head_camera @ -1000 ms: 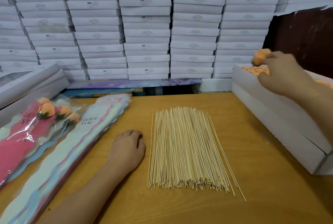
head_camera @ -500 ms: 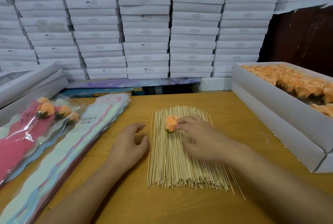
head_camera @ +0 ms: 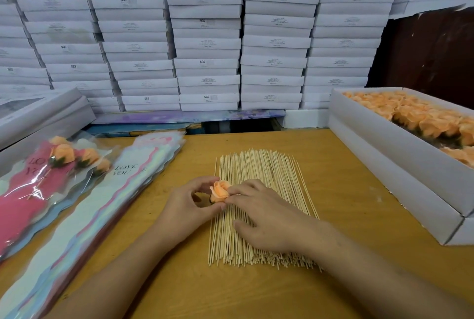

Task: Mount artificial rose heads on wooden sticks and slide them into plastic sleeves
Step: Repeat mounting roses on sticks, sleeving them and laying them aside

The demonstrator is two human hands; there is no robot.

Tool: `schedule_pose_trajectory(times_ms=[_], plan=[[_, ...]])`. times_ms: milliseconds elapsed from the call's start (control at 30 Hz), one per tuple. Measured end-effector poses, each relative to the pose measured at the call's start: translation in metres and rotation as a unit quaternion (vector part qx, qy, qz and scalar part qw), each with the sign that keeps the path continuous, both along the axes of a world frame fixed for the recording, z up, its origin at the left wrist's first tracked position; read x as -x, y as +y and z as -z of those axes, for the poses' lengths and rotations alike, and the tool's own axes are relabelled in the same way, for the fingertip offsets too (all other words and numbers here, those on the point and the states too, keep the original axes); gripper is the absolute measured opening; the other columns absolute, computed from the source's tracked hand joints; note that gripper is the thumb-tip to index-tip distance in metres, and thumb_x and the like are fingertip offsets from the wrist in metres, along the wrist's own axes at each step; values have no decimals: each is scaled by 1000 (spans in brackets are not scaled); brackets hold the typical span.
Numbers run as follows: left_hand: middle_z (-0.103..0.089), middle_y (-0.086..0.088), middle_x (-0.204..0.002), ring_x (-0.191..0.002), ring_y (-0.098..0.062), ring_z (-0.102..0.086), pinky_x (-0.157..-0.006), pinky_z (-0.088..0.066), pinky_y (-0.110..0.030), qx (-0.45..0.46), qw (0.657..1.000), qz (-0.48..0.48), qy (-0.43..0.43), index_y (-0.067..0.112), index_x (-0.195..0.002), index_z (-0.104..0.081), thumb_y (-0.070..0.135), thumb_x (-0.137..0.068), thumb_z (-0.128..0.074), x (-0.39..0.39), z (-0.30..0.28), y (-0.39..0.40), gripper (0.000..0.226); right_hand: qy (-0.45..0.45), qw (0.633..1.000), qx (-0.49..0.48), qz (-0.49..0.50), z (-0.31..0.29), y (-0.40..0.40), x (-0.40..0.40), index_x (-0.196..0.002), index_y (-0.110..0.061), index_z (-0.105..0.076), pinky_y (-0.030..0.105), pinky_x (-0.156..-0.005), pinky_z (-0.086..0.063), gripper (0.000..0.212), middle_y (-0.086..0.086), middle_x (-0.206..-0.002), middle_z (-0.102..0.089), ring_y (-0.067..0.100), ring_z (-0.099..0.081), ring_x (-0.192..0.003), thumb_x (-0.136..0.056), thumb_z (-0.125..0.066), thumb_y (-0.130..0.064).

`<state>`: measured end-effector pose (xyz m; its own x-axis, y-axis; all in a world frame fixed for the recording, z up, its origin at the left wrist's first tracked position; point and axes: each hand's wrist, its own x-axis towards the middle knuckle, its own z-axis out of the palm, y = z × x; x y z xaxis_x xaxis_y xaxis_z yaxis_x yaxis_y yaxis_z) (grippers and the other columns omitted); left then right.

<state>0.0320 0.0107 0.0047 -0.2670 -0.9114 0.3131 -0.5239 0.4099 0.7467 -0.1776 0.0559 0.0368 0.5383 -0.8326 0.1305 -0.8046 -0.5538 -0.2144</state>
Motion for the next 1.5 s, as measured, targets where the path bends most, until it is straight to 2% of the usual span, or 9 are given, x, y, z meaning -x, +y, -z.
schedule_pose_trajectory(times_ms=[233,400,567,667,833,933,1067,1300,1500], plan=[[-72,18,-104,-99,-3,-65,-87,-56,-29,-18,999,1,44,37,-120,-66,20,-77,-86,1,0,1,51,-22,1000,1,-5,1,0,-1,-149,-25,-42,37,-118,-20,51,-10,-157,-32,9,-16,-142,-100,-48,-39],[-75,12,-102,-93,-7,-68,-80,-54,-25,-71,989,-12,130,37,-119,-66,20,-76,-85,3,-1,-2,50,-131,991,-2,22,-3,-7,13,-141,-40,-48,27,-113,-17,44,-27,-151,-28,-13,-15,-133,-97,-53,-39],[-76,4,-112,-102,-17,-73,-89,-55,-36,-176,942,0,285,34,-122,-66,29,-61,-93,2,-6,-1,67,-236,959,14,158,-13,-23,54,-134,-32,-55,29,-101,-47,38,-24,-129,-47,-6,-50,-110,-96,-57,-26],[-75,-2,-116,-103,-21,-74,-78,-61,-34,-240,901,15,361,29,-126,-65,26,-54,-99,-2,-6,-2,79,-247,933,-14,261,-13,-33,83,-128,-24,-61,32,-91,-53,35,-12,-117,-59,3,-59,-96,-95,-61,-16],[-73,-15,-118,-101,-23,-74,-72,-61,-27,-298,826,20,478,16,-128,-62,9,-62,-85,-4,-4,-6,71,-243,895,-108,359,-1,-36,116,-83,-18,-68,42,-85,-57,11,2,-86,-68,17,-65,-80,-91,-66,-11],[-72,-16,-120,-106,-25,-72,-72,-61,-26,-321,805,15,499,12,-134,-57,12,-66,-84,-7,-3,-8,73,-207,897,-144,363,2,-35,122,-83,-10,-73,41,-78,-57,10,6,-81,-72,16,-65,-73,-88,-71,-18],[-73,-19,-116,-101,-28,-74,-66,-62,-27,-344,778,10,526,6,-133,-56,11,-75,-77,-10,-4,-9,62,-198,899,-169,352,4,-35,120,-84,1,-70,36,-71,-55,29,8,-75,-67,17,-61,-68,-87,-75,-27],[-73,-23,-112,-91,-29,-76,-60,-62,-29,-356,759,-4,546,9,-138,-51,9,-75,-75,-11,-5,-11,67,-193,909,-178,324,4,-31,112,-76,-13,-75,24,-59,-45,14,-5,-72,-70,7,-60,-65,-83,-80,-25],[-73,-24,-110,-85,-30,-77,-57,-61,-28,-357,768,-3,531,16,-142,-47,10,-75,-74,-11,-5,-10,72,-174,909,-172,337,1,-31,108,-78,-14,-76,28,-64,-50,11,-2,-79,-71,12,-65,-75,-86,-77,-21]])
